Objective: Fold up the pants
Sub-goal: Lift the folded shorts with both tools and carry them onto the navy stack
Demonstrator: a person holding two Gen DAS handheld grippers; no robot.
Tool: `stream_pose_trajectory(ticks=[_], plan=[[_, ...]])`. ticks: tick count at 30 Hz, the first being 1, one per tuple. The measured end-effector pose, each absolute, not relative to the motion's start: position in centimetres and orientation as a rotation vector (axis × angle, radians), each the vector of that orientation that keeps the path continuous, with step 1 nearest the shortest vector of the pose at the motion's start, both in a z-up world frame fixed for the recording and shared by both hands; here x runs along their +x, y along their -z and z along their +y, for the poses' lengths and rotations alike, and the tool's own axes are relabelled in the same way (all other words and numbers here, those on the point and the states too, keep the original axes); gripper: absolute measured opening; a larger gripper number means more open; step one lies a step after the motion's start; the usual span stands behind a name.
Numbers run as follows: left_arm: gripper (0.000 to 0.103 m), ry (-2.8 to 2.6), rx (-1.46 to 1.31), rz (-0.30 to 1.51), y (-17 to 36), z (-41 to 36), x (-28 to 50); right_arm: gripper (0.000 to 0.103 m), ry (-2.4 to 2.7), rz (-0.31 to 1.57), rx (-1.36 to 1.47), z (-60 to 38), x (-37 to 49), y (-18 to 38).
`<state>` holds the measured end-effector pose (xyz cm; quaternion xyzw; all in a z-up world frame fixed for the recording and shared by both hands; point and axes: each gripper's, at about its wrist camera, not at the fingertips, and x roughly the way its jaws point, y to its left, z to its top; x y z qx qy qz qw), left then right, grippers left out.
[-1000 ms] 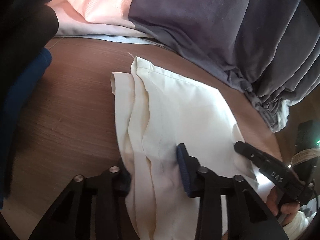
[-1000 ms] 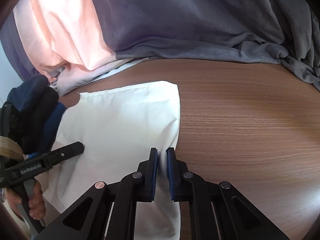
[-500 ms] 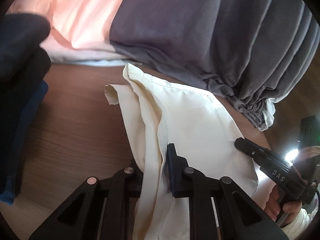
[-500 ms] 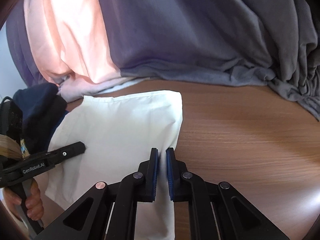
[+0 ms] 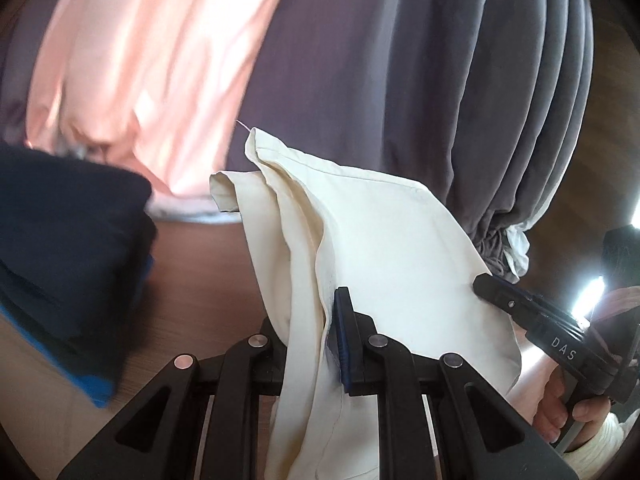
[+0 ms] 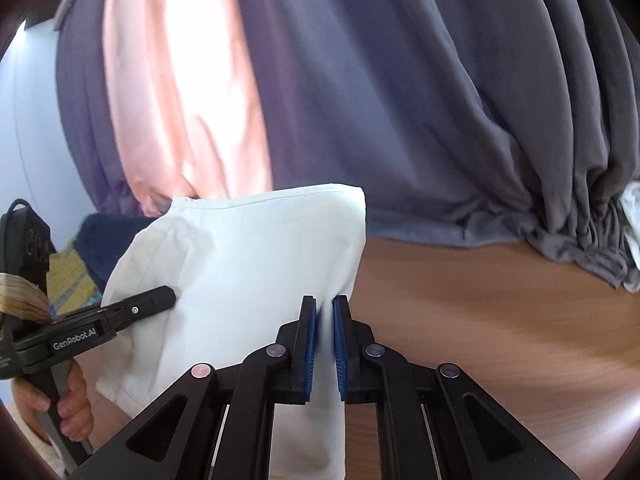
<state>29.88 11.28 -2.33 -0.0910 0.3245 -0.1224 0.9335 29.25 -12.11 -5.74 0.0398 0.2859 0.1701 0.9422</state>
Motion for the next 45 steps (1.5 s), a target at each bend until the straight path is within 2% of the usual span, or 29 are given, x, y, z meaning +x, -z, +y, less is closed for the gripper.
stream_pose_trajectory(ticks=[8, 16, 28, 36, 45], plan=[[0.017, 0.157, -0.16, 0.575, -2.0, 15.0, 27.1, 0.01, -0.474, 0.491, 0.061, -9.0, 28.4, 2.3], [0.017, 0.162, -0.163, 0.504, -5.4, 22.1, 26.3, 0.01, -0.516, 0.417, 0.047, -2.8, 27.4, -0.7], [0.017, 0.257, -0.109, 0.529, -8.2, 34.9, 30.2, 0.01, -0.427, 0.382, 0.074, 9.8, 28.1, -1.7], [0.017, 0.303, -0.092, 0.6, -7.6, 41.2, 34.9, 0.01, -0.38, 0.409, 0.093, 16.4, 30.4, -0.1], [0.014, 0.271, -0.096, 0.645, -4.3, 43.8, 38.5, 0.01, -0.332, 0.485, 0.032, 19.0, 33.6, 2.7]])
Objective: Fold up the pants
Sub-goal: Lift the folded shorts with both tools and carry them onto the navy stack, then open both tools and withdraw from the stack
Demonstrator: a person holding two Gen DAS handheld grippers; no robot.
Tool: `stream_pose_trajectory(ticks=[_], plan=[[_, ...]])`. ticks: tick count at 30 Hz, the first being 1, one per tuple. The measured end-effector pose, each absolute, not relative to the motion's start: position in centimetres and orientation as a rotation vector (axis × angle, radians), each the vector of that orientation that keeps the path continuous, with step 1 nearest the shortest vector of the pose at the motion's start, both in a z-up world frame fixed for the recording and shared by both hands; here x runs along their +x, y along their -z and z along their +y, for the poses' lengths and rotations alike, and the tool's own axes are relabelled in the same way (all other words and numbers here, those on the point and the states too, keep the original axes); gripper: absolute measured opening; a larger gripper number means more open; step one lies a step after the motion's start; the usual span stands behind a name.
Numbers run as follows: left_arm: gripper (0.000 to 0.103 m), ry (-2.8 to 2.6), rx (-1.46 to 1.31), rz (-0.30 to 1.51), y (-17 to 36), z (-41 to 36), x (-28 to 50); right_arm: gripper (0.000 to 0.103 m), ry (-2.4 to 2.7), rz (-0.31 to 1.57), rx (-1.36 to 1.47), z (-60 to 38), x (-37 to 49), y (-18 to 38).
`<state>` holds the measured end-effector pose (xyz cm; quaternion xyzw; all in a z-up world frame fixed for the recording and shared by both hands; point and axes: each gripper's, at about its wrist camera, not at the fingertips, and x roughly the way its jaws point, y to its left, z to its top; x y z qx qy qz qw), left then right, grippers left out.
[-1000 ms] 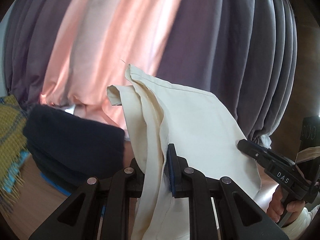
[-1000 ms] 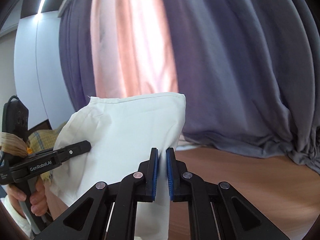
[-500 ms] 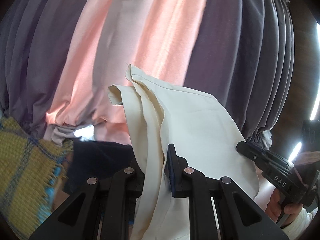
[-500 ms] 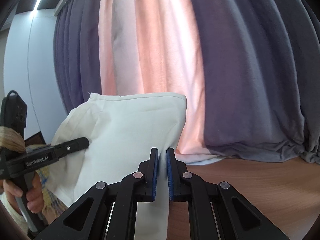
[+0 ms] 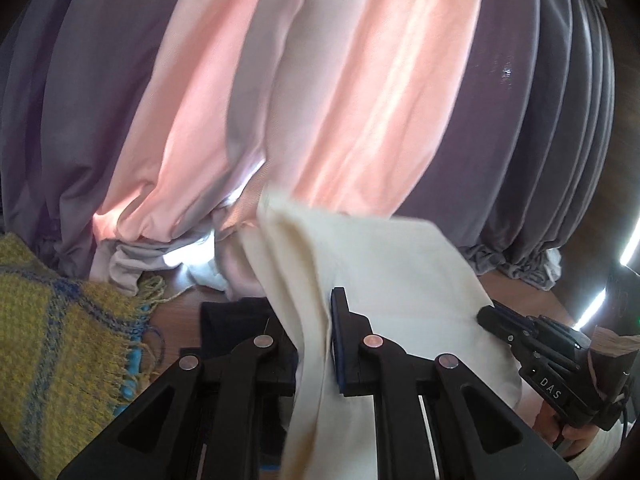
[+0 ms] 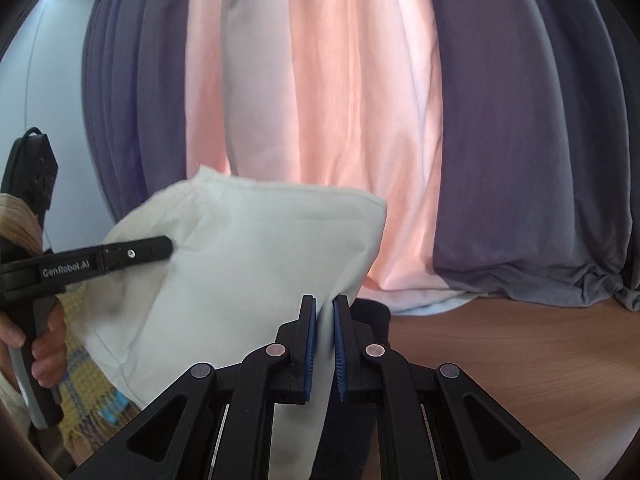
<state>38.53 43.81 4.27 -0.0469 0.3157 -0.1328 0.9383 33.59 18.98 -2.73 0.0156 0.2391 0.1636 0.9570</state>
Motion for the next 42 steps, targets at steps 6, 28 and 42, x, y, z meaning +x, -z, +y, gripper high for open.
stream_pose_trajectory(ticks=[6, 28, 42], plan=[[0.018, 0.223, -0.049, 0.677, -3.1, 44.7, 38.9, 0.01, -0.281, 0.514, 0.002, 19.2, 34.7, 4.2], [0.064, 0.053, 0.215, 0.601, -6.2, 40.8, 30.7, 0.059, -0.191, 0.553, 0.001, 16.8, 29.9, 1.7], [0.095, 0.051, 0.189, 0.5, -9.1, 34.5, 20.7, 0.088, -0.154, 0.478, -0.025, 12.9, 21.5, -3.4]])
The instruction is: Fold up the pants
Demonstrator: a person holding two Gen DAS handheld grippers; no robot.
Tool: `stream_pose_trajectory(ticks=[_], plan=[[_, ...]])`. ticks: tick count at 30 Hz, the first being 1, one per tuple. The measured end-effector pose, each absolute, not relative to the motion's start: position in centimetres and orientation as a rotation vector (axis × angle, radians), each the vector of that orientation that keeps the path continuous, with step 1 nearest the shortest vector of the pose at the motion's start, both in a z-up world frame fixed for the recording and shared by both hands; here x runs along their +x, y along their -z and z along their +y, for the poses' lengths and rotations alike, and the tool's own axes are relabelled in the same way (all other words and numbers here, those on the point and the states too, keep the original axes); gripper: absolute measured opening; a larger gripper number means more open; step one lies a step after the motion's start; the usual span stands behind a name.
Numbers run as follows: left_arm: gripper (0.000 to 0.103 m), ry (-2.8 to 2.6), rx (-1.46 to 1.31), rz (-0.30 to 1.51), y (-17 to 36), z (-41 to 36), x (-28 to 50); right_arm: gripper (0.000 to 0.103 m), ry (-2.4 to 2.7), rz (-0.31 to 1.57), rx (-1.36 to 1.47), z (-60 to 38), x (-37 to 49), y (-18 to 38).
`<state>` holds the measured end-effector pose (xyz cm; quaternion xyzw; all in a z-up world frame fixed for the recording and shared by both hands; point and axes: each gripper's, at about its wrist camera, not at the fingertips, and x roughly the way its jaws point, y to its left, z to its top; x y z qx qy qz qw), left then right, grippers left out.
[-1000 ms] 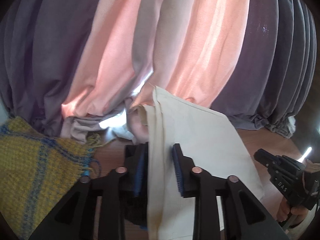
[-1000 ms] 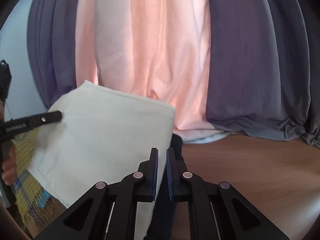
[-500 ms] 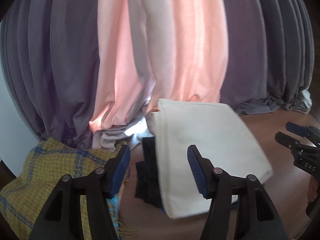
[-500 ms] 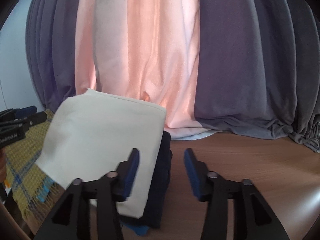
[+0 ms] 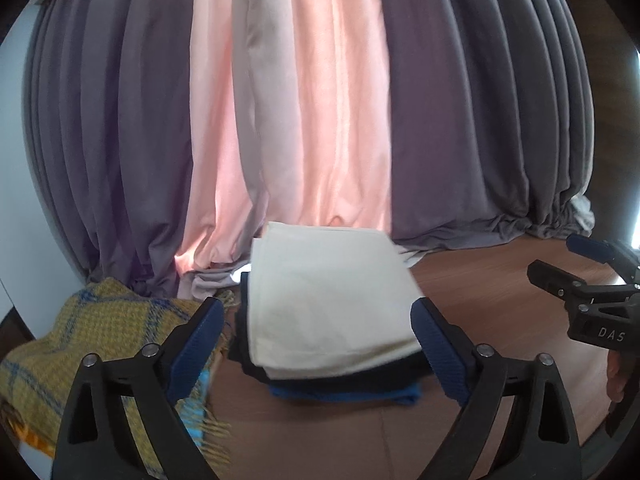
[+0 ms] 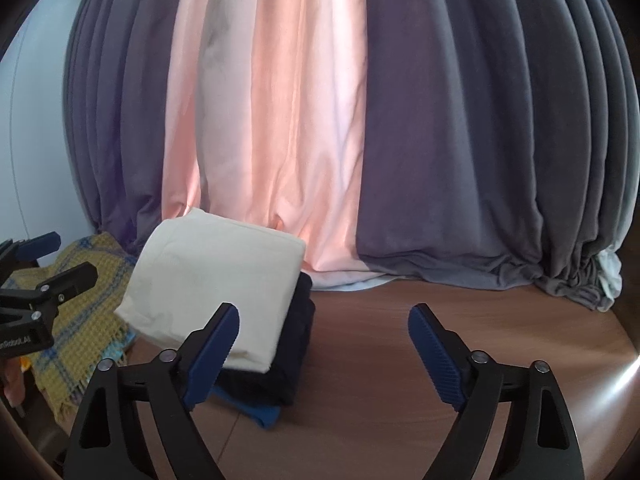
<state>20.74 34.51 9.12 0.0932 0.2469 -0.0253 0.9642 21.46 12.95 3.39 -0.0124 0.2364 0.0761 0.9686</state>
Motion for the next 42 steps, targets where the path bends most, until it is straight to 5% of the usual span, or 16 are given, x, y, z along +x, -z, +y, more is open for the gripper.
stream_pose_trajectory(ticks=[22, 42], plan=[[0.103, 0.041, 0.114, 0.483, -8.6, 26.7, 6.2, 0.092, -0.176, 0.464, -0.021, 5.4, 6.9, -4.5], [0.103, 0.045, 0.118, 0.484, -8.6, 24.1, 1.7, 0.092, -0.148, 0.466, -0.011, 2.0, 1.4, -3.8]])
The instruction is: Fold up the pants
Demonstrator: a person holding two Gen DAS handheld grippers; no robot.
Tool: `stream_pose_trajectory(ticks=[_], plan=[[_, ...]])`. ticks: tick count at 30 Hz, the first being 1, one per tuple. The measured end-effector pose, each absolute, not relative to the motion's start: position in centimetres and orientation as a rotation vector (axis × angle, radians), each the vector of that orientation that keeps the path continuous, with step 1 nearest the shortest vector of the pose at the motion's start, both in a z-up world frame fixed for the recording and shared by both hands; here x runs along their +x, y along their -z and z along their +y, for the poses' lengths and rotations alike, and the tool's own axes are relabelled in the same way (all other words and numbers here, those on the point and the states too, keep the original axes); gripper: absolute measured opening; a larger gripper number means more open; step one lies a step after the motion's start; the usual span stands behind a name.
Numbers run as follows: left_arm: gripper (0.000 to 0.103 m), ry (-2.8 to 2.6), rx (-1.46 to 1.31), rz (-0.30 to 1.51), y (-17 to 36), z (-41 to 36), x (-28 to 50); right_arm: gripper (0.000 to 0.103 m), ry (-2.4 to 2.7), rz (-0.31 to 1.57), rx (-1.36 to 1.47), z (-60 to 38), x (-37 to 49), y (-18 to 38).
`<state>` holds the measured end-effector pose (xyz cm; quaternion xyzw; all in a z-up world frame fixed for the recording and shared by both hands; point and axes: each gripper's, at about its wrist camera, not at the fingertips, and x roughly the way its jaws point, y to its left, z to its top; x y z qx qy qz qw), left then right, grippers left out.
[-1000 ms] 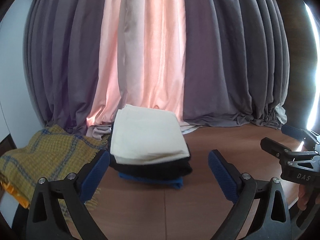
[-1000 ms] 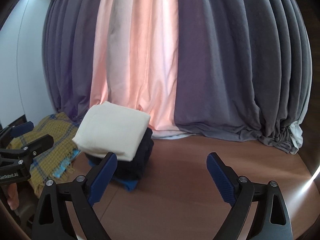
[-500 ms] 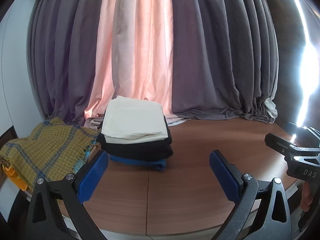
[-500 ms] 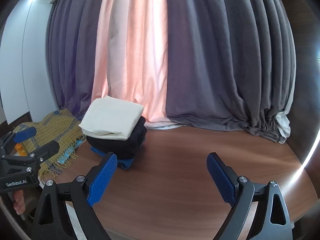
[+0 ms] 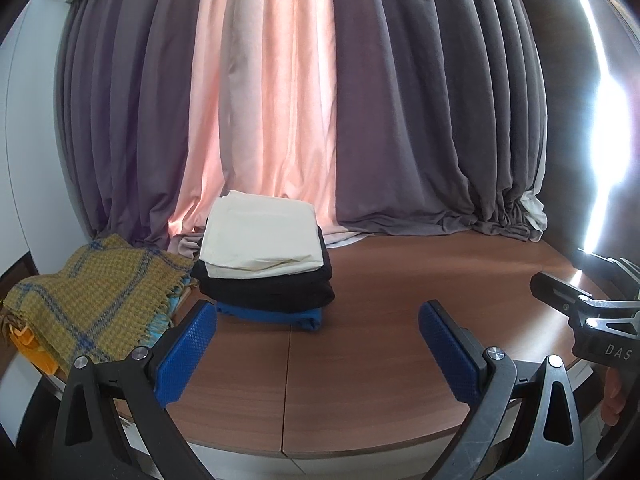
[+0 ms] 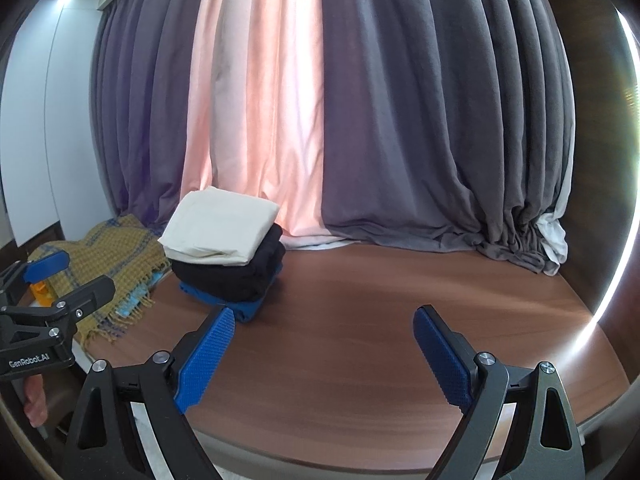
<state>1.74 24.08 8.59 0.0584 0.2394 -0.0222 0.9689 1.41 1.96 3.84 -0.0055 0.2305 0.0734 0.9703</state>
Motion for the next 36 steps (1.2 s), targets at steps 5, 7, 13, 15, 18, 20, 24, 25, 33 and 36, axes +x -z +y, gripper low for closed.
stream_pose_trajectory(ticks=[5, 7, 13, 15, 18, 20, 24, 25, 33, 36], plan=[[0.103, 0.041, 0.12, 0.483, -8.7, 24.0, 1.2, 0.092, -0.148, 0.468, -0.006, 1.8, 0.9, -3.6], [0.103, 0.043, 0.121, 0.482, -8.8, 23.9, 1.0, 0.092, -0.151, 0.469, -0.002, 1.7, 0.7, -3.6], [0.103, 0.044, 0.118, 0.483, -8.9, 23.7, 0.8, 0.092, -0.152, 0.467, 0.003, 1.5, 0.3, -3.6], [0.103, 0.047, 0.117, 0.484, -8.9, 23.7, 0.7, 0.092, -0.153, 0.468, 0.004, 1.4, 0.2, -3.6], [0.103, 0.049, 0.119, 0.486, -9.0, 23.6, 0.7, 0.092, -0.151, 0.467, 0.008, 1.2, 0.0, -3.6], [0.103, 0.05, 0.119, 0.485, -9.0, 23.7, 0.7, 0.092, -0.151, 0.466, 0.009, 1.2, -0.2, -3.6], [0.103, 0.048, 0.121, 0.481, -9.0, 23.6, 0.5, 0.092, -0.15, 0.467, 0.008, 1.1, -0.1, -3.6], [0.103, 0.048, 0.122, 0.48, -9.0, 23.6, 0.4, 0.092, -0.151, 0.466, 0.009, 1.1, -0.2, -3.7], [0.103, 0.049, 0.118, 0.468, -9.3, 23.6, -0.2, 0.092, -0.148, 0.465, 0.01, 1.0, -0.3, -3.7], [0.103, 0.046, 0.117, 0.47, -9.4, 23.5, -0.3, 0.092, -0.148, 0.465, 0.009, 1.0, -0.4, -3.7]])
